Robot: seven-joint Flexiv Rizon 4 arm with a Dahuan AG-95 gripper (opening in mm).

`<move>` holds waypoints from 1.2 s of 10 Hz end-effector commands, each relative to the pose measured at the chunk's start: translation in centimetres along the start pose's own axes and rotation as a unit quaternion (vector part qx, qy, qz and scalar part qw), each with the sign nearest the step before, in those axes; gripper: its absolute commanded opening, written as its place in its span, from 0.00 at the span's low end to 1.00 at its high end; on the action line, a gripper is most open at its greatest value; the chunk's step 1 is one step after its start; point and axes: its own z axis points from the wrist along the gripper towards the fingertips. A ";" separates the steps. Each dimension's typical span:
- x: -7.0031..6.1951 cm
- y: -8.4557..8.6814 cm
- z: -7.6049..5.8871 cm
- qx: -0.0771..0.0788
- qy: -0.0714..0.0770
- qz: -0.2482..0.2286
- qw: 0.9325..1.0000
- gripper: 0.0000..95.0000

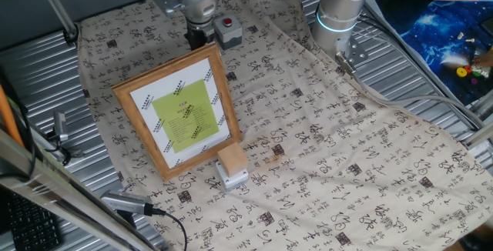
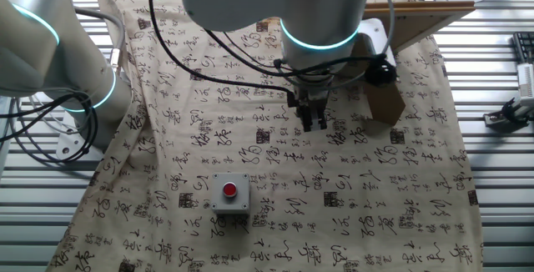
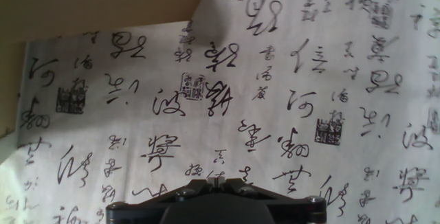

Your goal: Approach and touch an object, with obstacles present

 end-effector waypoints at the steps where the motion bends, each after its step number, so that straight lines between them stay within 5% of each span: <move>1: -0.5 -0.3 0.0 -0.015 -0.013 -0.007 1.000 0.00; 7: -6.2 -2.8 -1.2 -0.035 -0.013 -0.013 0.999 0.00; 12: -12.2 -3.9 -1.9 -0.054 -0.011 -0.024 0.998 0.00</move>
